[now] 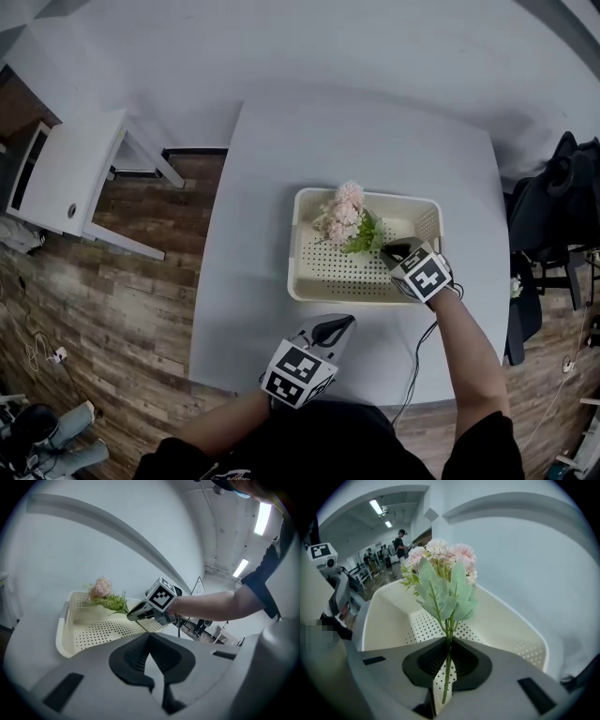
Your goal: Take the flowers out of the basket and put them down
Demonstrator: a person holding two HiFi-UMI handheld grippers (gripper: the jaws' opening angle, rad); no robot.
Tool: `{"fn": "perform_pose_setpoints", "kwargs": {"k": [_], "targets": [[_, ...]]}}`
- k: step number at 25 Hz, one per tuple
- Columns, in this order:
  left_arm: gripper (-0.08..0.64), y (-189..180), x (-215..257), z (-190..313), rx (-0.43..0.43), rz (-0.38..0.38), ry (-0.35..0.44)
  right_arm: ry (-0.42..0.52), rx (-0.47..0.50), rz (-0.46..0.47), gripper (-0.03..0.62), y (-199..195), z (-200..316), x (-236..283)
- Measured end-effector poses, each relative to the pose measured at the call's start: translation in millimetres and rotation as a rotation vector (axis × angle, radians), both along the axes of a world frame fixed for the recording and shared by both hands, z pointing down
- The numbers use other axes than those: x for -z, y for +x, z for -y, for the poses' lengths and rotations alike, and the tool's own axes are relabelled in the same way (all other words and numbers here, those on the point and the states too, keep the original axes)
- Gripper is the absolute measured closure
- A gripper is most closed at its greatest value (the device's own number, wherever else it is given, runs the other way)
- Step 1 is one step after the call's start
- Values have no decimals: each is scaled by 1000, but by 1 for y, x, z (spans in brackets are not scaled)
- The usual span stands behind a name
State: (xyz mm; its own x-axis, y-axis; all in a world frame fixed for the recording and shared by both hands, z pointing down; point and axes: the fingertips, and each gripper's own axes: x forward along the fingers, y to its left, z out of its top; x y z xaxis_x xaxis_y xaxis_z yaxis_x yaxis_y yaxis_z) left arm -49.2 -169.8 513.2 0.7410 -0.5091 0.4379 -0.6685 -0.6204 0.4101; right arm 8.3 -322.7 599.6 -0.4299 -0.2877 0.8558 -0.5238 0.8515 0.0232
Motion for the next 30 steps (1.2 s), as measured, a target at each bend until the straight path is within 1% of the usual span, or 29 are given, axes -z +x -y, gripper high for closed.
{"fn": "perform_pose_setpoints", "kwargs": {"k": [5, 9, 12, 16, 20, 23, 26, 30], "targets": [[554, 0, 13, 6, 26, 13, 46, 117, -200, 265, 551, 5, 7, 69], [554, 7, 21, 5, 28, 19, 71, 166, -349, 481, 551, 23, -9, 123], [554, 19, 30, 4, 9, 12, 96, 198, -425, 591, 551, 42, -27, 154], [554, 48, 42, -2, -42, -1, 128, 249, -516, 643, 551, 81, -56, 172], [554, 90, 48, -16, -113, -8, 148, 279, -619, 653, 551, 135, -89, 170], [554, 118, 49, -28, -159, -5, 151, 277, -684, 655, 551, 170, -112, 164], [552, 135, 49, -31, -199, -7, 147, 267, -740, 653, 551, 188, -122, 155], [552, 168, 43, -45, -243, 0, 140, 238, -801, 666, 551, 220, -143, 136]]}}
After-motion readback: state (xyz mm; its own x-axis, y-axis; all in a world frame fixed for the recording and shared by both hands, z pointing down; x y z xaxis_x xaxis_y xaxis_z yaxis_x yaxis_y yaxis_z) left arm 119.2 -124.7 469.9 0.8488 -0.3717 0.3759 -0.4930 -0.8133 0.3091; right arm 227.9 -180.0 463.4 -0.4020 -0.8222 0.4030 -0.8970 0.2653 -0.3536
